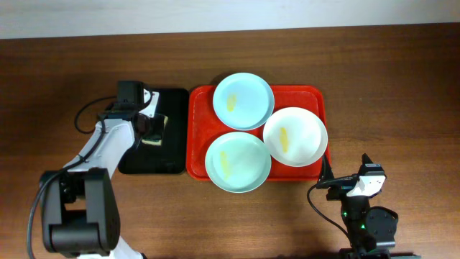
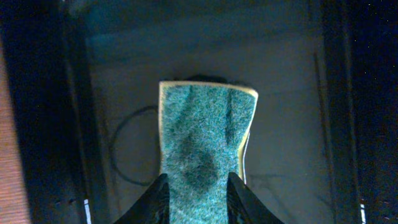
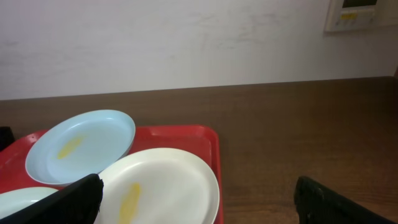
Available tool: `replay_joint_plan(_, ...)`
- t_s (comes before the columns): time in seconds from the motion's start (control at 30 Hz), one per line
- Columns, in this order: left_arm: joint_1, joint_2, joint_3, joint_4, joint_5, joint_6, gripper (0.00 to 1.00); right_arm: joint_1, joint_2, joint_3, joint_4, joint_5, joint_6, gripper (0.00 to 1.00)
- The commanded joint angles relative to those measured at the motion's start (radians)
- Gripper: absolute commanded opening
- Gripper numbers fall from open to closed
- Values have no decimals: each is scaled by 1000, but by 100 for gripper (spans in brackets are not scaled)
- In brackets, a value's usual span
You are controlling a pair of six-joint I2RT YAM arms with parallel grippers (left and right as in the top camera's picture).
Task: Clean dirty plates on tray and stack at the side
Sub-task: 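Move the left gripper over the green-yellow sponge on the black tray, then close the left gripper on the sponge and lift it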
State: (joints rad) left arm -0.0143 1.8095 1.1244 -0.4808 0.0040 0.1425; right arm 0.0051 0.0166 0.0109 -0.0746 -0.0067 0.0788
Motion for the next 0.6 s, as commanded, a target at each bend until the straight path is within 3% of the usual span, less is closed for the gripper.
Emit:
replay_joint_plan(0.0,4,31,19,10,19,20,25,1,-2,-5,-5,-8,3,99)
replay_joint_plan(0.2,4,55,19,34,19,20,21,1,-2,-5,-5,-9,3,99)
replay_joint_plan(0.47,4,81,19,35,52,20,24,1,-2,-5,-5,-8,3,99)
replay_joint_plan(0.57,5,81,19,31,51,20,32,1,-2,-5,-5,-8,3,99)
